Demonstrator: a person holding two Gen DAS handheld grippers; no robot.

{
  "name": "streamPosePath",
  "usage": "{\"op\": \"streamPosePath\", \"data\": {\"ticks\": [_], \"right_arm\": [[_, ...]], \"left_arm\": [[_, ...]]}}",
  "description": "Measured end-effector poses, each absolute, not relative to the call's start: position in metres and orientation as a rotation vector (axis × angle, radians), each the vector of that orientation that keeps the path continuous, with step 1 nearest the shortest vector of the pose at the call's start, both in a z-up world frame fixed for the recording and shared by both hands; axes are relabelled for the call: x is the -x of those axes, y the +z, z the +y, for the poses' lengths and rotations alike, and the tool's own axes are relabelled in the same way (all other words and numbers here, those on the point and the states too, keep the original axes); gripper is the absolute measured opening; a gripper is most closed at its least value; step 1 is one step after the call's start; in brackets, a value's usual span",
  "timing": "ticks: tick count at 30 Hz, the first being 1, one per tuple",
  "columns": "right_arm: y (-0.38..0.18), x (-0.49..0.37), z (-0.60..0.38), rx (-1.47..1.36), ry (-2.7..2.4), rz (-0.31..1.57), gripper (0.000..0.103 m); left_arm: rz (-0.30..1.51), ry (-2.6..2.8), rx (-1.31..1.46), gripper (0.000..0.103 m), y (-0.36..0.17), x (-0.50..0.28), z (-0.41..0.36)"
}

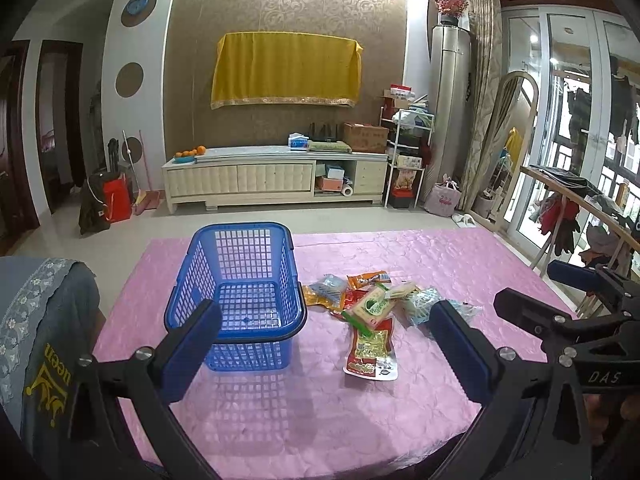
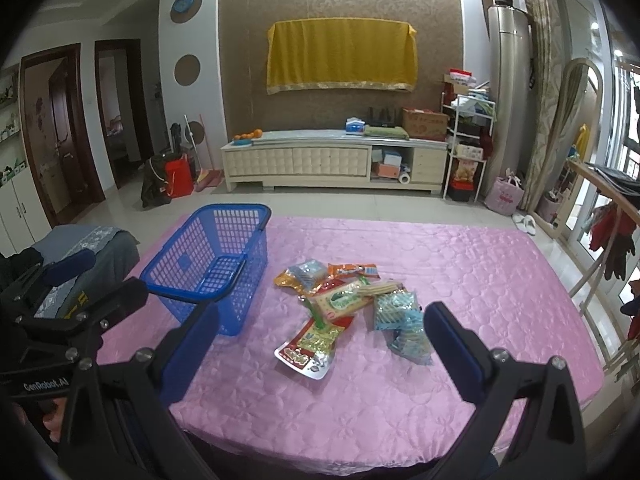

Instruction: Organize snacks

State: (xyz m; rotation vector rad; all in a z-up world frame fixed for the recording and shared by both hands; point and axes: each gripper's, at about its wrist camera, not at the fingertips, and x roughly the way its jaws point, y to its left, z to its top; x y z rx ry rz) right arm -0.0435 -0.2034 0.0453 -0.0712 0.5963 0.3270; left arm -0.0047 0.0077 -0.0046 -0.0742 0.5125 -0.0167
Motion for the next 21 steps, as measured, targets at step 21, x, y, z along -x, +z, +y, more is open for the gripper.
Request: {"op": "streamPosePath", "data": {"ticks": [21], "right_arm": [[0.0469,0.0469,-0.2018,0.071,0.344,0.589,0.103]], "left_arm": [[0.511,-0.014,0.073,0.103,-0.0062,0.0070,0.0085]]}}
